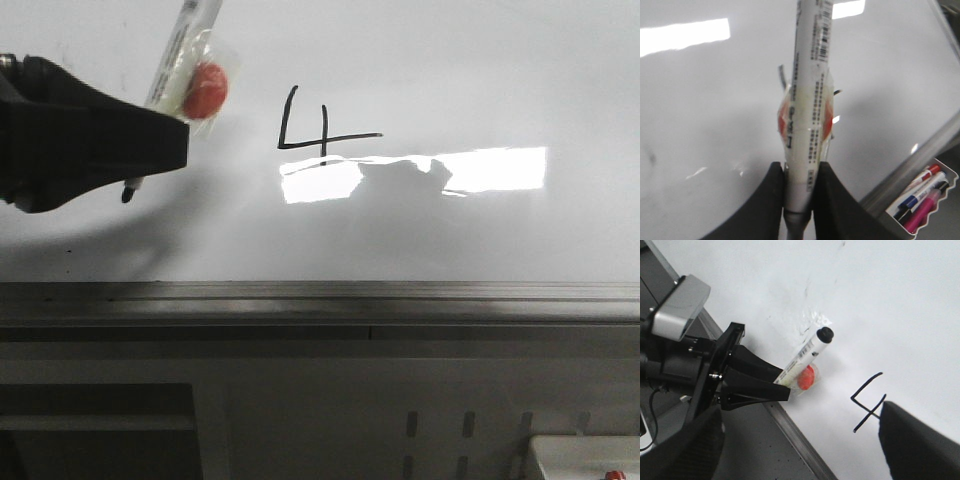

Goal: Write number 4 on whiteboard

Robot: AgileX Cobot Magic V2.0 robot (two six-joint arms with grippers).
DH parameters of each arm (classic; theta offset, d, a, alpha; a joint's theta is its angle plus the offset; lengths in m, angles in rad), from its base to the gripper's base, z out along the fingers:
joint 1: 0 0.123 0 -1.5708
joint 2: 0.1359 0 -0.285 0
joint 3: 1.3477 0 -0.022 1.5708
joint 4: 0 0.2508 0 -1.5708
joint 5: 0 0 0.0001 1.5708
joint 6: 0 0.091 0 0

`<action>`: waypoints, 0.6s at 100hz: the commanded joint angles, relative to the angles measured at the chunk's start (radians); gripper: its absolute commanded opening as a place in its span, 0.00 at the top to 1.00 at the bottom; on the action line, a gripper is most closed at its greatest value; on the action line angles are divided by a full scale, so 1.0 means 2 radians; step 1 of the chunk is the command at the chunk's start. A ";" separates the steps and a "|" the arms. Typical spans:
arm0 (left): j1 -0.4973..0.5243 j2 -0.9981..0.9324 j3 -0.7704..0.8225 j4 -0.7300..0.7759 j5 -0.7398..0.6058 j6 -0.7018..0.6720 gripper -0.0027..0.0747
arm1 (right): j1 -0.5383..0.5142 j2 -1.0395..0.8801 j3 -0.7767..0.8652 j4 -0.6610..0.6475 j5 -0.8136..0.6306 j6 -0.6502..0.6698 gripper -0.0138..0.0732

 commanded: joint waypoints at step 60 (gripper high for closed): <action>-0.001 -0.002 -0.077 -0.222 0.119 -0.010 0.99 | -0.014 -0.025 -0.019 0.000 -0.035 -0.006 0.26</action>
